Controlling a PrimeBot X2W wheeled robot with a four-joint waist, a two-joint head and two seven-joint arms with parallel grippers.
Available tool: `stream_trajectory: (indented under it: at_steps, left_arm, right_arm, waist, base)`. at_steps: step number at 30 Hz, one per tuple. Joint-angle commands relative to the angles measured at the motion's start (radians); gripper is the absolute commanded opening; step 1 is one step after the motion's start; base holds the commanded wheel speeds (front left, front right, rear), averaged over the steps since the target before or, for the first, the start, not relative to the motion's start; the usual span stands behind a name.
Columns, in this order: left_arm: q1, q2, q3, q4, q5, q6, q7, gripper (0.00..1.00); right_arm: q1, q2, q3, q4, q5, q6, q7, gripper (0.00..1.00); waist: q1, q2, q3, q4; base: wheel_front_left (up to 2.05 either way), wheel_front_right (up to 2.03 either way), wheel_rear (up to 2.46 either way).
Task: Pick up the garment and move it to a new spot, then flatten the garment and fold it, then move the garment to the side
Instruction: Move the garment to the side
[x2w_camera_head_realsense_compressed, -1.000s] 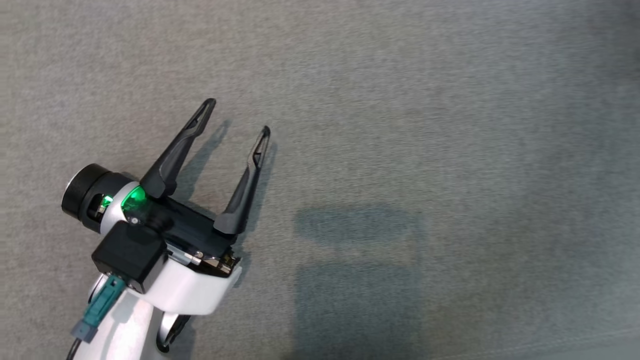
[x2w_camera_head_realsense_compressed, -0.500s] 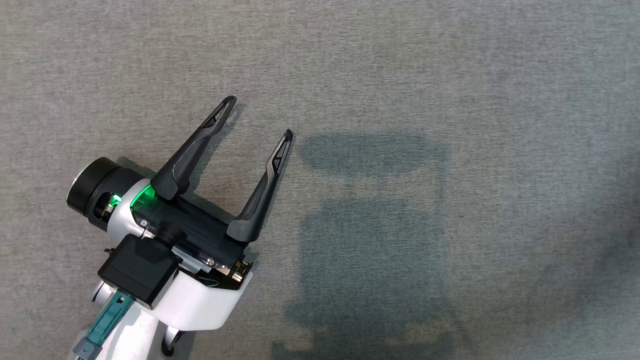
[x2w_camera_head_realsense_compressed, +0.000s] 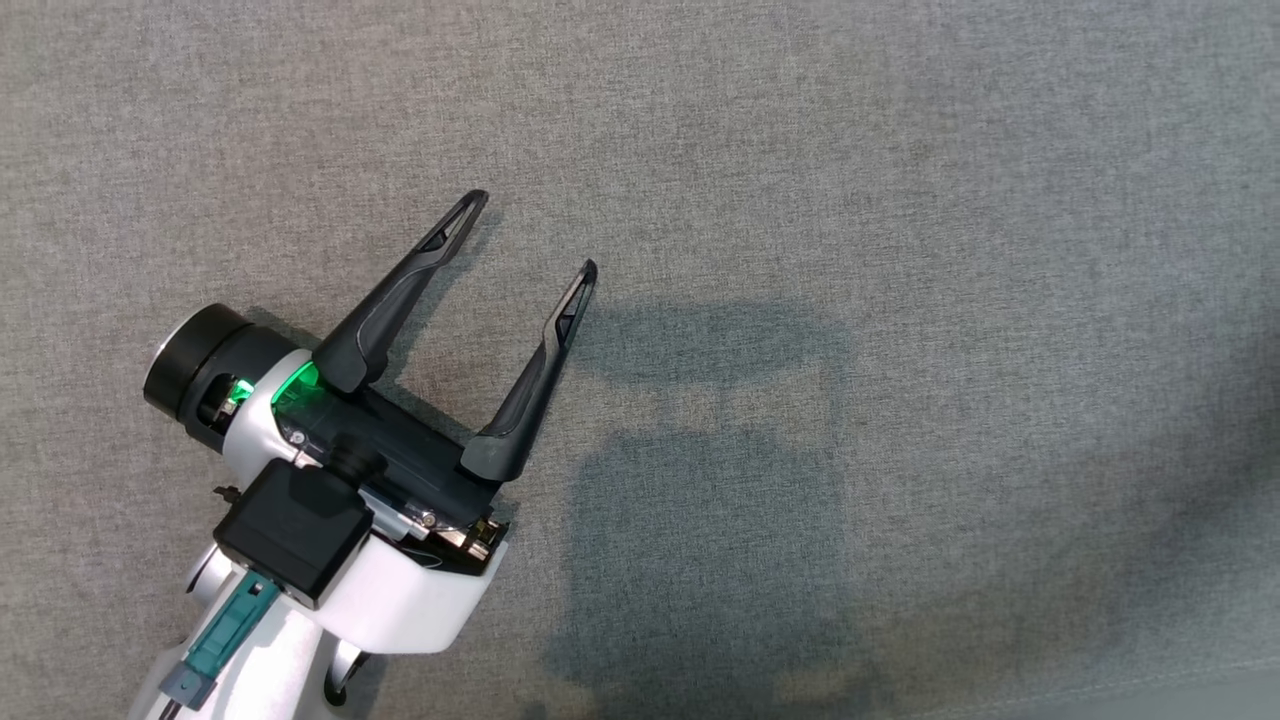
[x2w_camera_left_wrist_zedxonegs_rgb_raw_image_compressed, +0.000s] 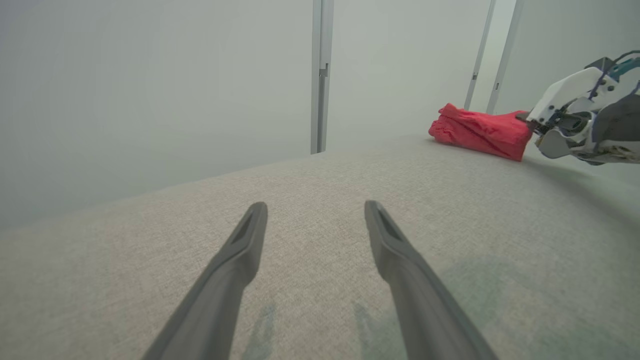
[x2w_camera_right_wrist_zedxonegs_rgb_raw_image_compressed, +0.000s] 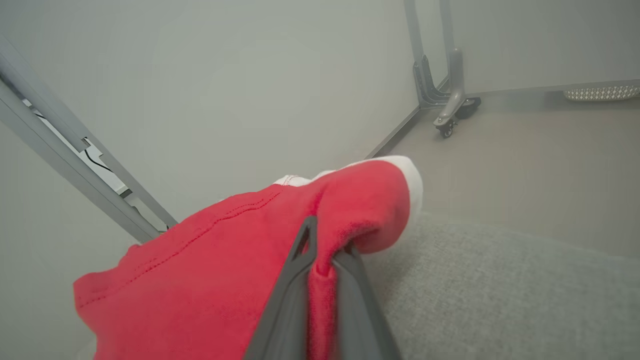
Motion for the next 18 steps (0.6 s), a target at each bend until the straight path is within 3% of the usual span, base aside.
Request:
stream_trajectory:
  at_steps: [1,2,5,6,14,18]
  left_arm:
    - [-0.012,0.020,0.026,-0.020,-0.006,-0.005,-0.005,1.00]
    - [-0.012,0.021,0.024,-0.019,-0.007,-0.005,-0.005,1.00]
    - [-0.011,0.026,0.017,-0.013,-0.013,-0.005,-0.003,1.00]
    - [-0.011,0.027,0.018,-0.010,-0.016,-0.005,-0.003,1.00]
    - [-0.005,0.013,0.021,0.011,-0.036,0.006,-0.004,1.00]
    - [0.009,-0.006,0.031,0.024,-0.050,0.019,-0.004,1.00]
  right_arm:
    - [0.015,-0.013,-0.003,0.010,-0.035,0.000,-0.006,0.02]
    - [0.015,-0.016,-0.014,0.028,-0.059,0.000,-0.006,0.07]
    - [0.006,-0.024,-0.066,0.080,-0.123,0.000,-0.006,0.49]
    - [0.003,-0.027,-0.085,0.090,-0.146,0.000,-0.006,1.00]
    - [0.034,-0.055,-0.153,0.117,-0.412,0.000,-0.006,1.00]
    - [0.055,-0.024,-0.134,0.050,-0.436,0.000,-0.006,1.00]
  waist:
    - [-0.0001,0.0000,-0.005,-0.001]
    - [-0.0001,0.0000,-0.007,-0.001]
    - [-0.0001,0.0000,-0.014,0.001]
    - [-0.0001,0.0000,-0.017,0.001]
    - [-0.0001,0.0000,-0.085,0.002]
    - [-0.0001,0.0000,-0.140,-0.002]
  base:
    - [0.00,0.00,0.00]
    - [0.00,0.00,0.00]
    - [0.00,0.00,0.00]
    - [0.00,0.00,0.00]
    - [0.00,0.00,0.00]
    - [0.00,0.00,0.00]
